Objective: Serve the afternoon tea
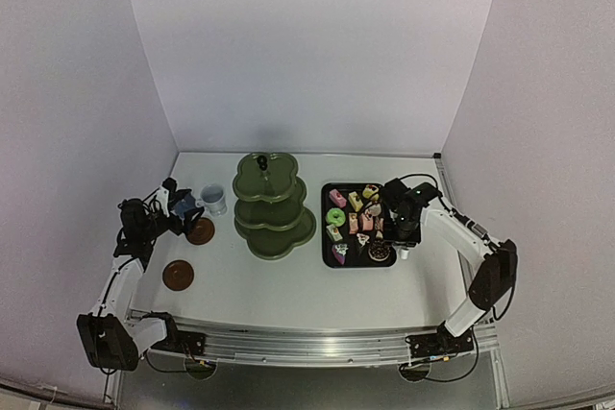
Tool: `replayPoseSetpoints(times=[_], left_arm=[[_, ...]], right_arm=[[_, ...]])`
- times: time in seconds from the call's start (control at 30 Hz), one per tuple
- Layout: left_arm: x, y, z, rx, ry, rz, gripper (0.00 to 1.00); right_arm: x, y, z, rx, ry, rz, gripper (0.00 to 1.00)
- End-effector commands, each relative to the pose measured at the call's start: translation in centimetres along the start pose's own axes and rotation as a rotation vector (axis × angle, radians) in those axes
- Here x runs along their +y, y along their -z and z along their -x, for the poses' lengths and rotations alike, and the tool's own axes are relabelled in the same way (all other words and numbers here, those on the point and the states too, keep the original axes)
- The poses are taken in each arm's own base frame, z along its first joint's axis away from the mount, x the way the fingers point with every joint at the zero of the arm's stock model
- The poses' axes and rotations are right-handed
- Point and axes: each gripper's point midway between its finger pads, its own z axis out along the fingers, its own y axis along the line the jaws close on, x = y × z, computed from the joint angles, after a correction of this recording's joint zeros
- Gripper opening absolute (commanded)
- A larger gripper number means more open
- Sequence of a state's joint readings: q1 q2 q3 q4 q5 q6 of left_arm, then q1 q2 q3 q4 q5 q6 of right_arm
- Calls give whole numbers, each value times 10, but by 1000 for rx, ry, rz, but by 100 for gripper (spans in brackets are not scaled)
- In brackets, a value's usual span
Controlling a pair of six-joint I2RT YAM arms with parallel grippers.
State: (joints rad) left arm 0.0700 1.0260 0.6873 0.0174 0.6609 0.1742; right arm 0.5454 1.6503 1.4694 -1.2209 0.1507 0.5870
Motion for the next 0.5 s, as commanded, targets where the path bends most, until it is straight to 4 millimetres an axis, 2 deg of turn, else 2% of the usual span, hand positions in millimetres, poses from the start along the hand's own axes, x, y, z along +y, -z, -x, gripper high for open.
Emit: replayPoseSetpoints(times=[0.0, 0.23, 0.47], left_arm=[[-4, 0, -4, 5, -21, -10, 99], [-3, 0, -9, 16, -30, 0, 99], [-1, 0, -14, 24, -31, 6, 99]], right_arm=[[-2, -7, -2, 6, -18, -26, 43], [-2, -15, -3, 28, -8, -43, 43], [-4, -15, -2, 19, -14, -55, 30]])
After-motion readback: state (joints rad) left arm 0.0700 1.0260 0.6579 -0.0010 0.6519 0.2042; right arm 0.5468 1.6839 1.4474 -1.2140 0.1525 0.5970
